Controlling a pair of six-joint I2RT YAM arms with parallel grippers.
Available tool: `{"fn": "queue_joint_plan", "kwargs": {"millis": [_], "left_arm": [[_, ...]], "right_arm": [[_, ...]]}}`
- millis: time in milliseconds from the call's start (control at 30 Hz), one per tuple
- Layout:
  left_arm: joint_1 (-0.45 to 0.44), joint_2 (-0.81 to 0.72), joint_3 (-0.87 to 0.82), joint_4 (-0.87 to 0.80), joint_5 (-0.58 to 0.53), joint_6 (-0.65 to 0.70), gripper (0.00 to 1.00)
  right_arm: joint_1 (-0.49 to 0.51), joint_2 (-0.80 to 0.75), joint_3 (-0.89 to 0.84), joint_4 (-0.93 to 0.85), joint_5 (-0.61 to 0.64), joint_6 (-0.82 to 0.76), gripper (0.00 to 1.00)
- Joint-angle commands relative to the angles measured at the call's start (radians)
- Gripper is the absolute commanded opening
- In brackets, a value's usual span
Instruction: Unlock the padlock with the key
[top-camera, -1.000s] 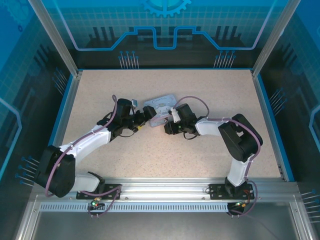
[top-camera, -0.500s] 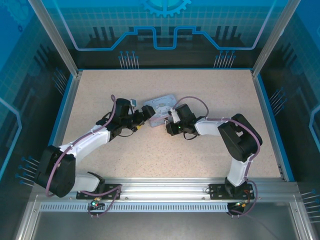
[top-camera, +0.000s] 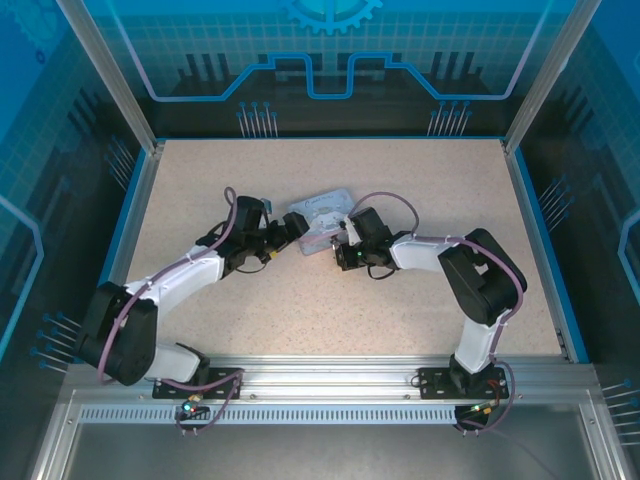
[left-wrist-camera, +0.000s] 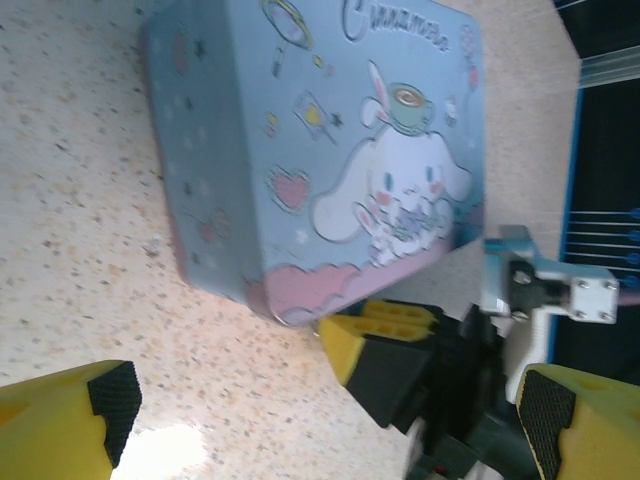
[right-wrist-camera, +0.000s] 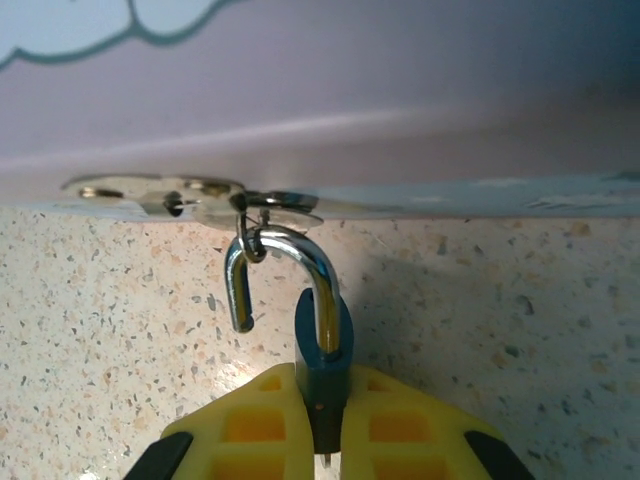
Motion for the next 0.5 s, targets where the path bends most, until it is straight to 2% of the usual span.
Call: {"fn": "queue_joint_plan", "kwargs": {"millis": [0,233,467], "left_arm": [[0.010,0.036,0.054,-0.056,-0.081,0.078,0.99],[0.009,0.111,0.112,-0.106,-0.194,0.138,0.99],[-0.001,0.189,0.160,-0.124,-0.233,0.177,0.99]], "right_arm": [[0.014,-0.021,0.007,-0.072,0.026,0.075,0.00],[0.017,-0.025,0.001,-0.068,0.017,0.145,0.00],[0.014,-0.029,-0.011,-0.059,0.017,0.189,0.00]]}}
